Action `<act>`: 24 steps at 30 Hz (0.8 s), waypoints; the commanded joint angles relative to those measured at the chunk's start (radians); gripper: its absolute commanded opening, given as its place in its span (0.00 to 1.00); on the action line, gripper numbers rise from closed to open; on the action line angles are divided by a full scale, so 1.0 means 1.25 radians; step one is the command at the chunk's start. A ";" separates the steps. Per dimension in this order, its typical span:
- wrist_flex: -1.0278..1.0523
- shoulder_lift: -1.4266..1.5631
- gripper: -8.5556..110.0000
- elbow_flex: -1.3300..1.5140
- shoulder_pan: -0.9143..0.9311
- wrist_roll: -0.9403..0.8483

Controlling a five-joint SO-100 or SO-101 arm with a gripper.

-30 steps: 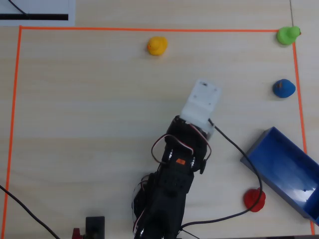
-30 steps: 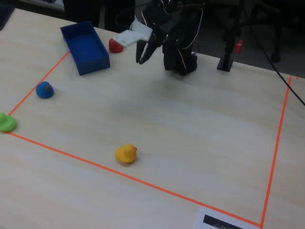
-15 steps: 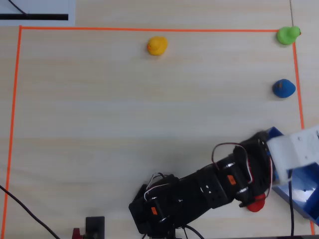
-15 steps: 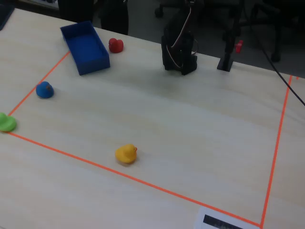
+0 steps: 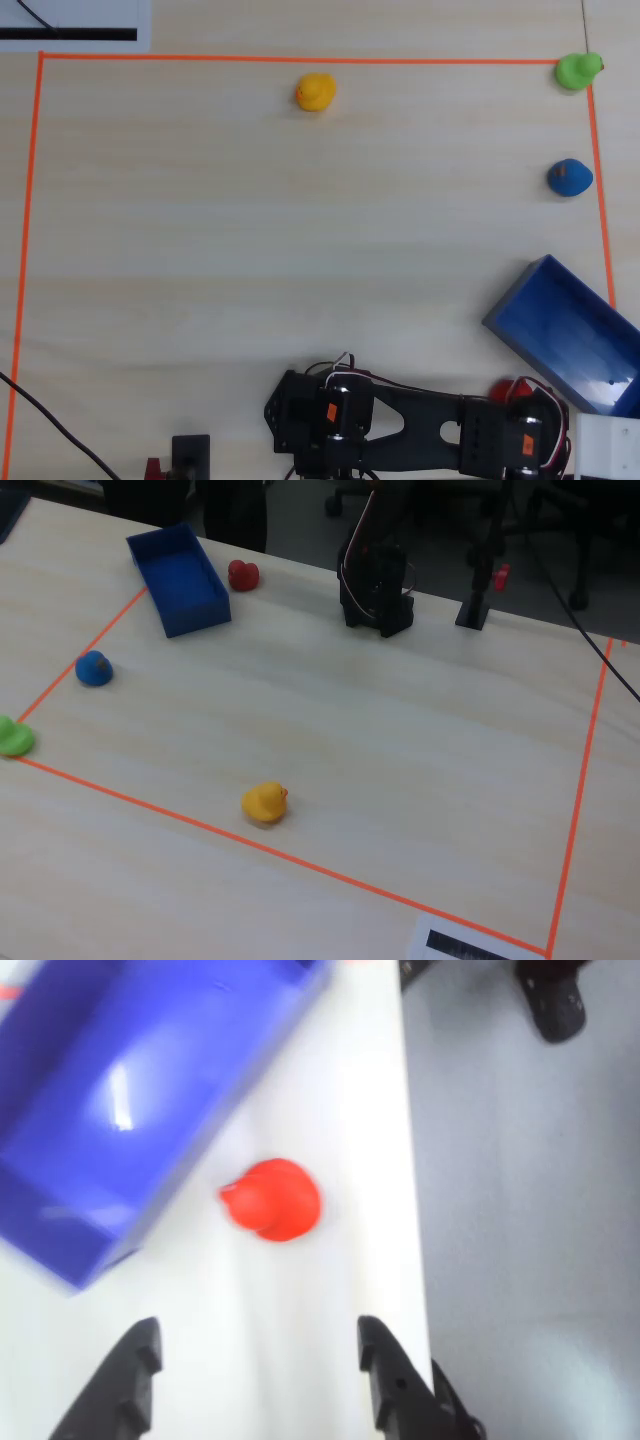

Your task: Grasp red duck and put it into box.

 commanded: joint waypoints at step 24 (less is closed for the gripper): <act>-0.282 -0.241 0.35 0.129 -0.071 -0.053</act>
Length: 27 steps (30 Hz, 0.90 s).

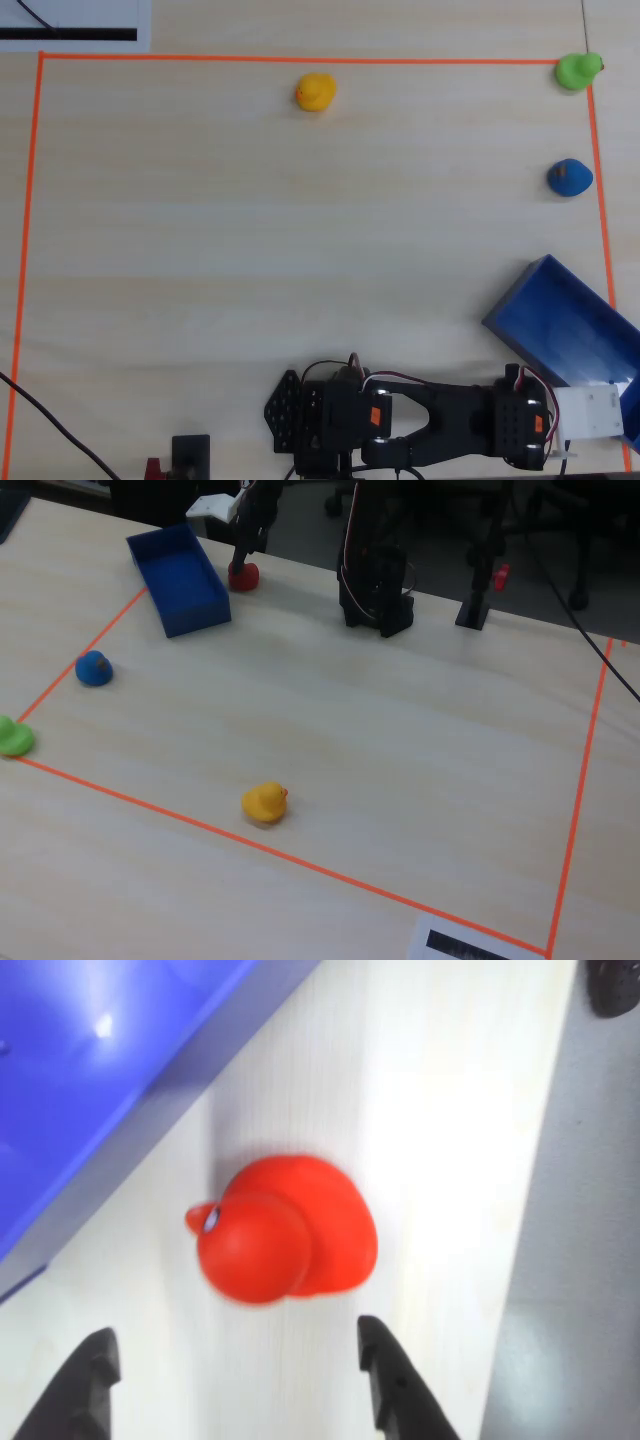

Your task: Grasp red duck and put it into box.

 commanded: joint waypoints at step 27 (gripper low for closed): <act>0.044 -0.113 0.32 -0.115 -0.026 -0.001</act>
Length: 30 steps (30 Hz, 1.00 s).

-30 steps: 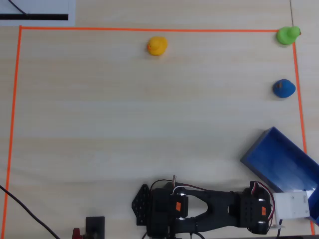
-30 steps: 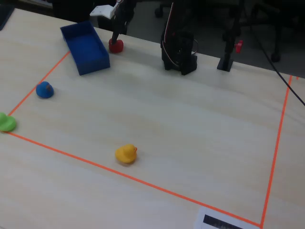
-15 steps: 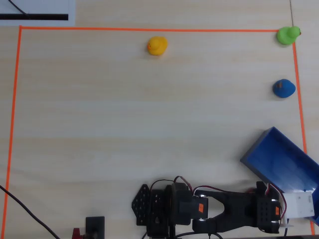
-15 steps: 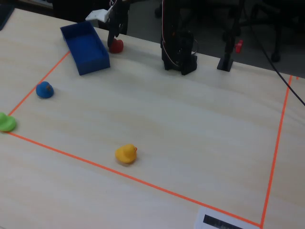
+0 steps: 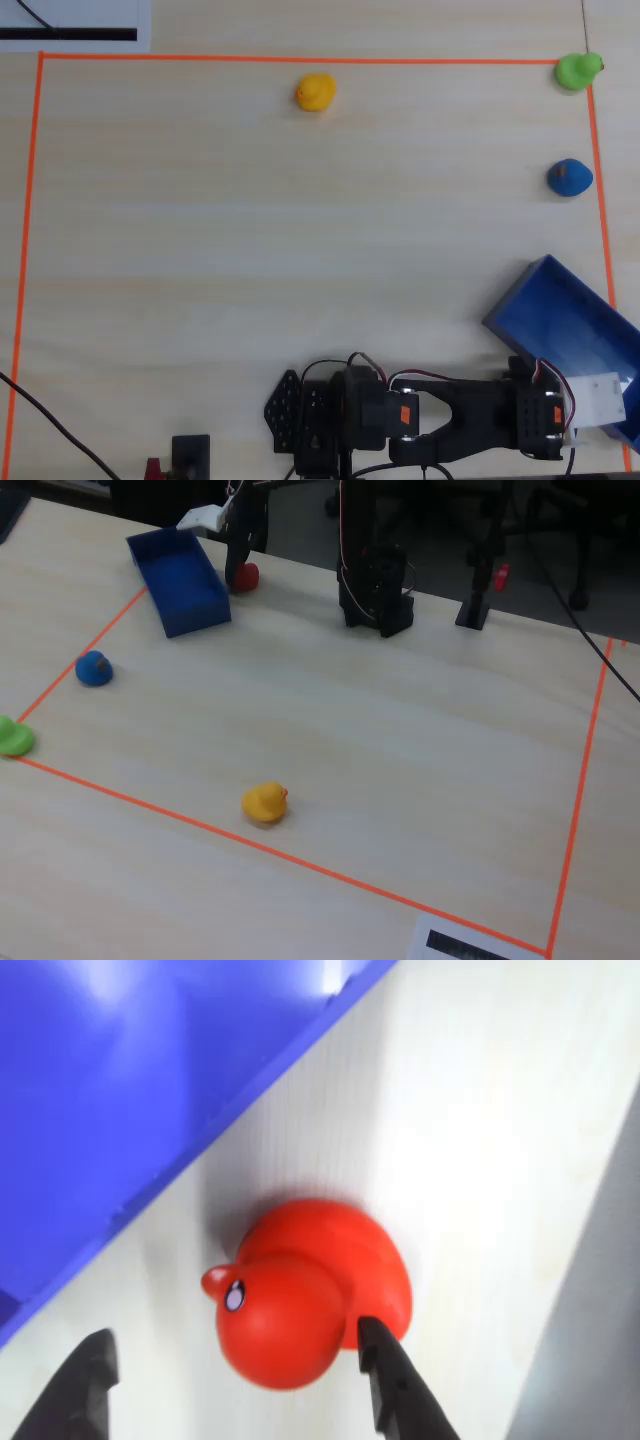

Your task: Grasp red duck and put it into box.

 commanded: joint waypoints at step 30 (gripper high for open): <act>0.015 -0.004 0.07 -0.056 0.006 0.000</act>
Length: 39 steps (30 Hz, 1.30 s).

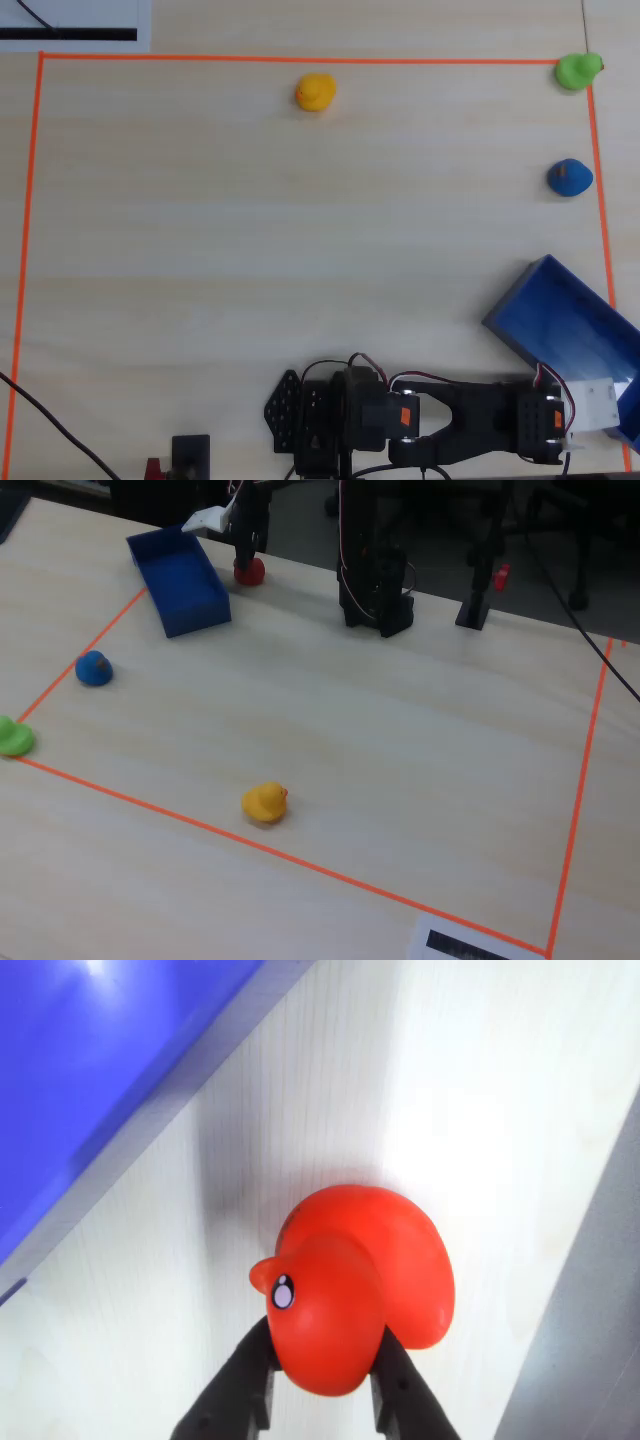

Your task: Grasp red duck and put it into box.

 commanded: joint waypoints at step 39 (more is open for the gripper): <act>0.033 -0.266 0.07 -0.604 -0.225 0.280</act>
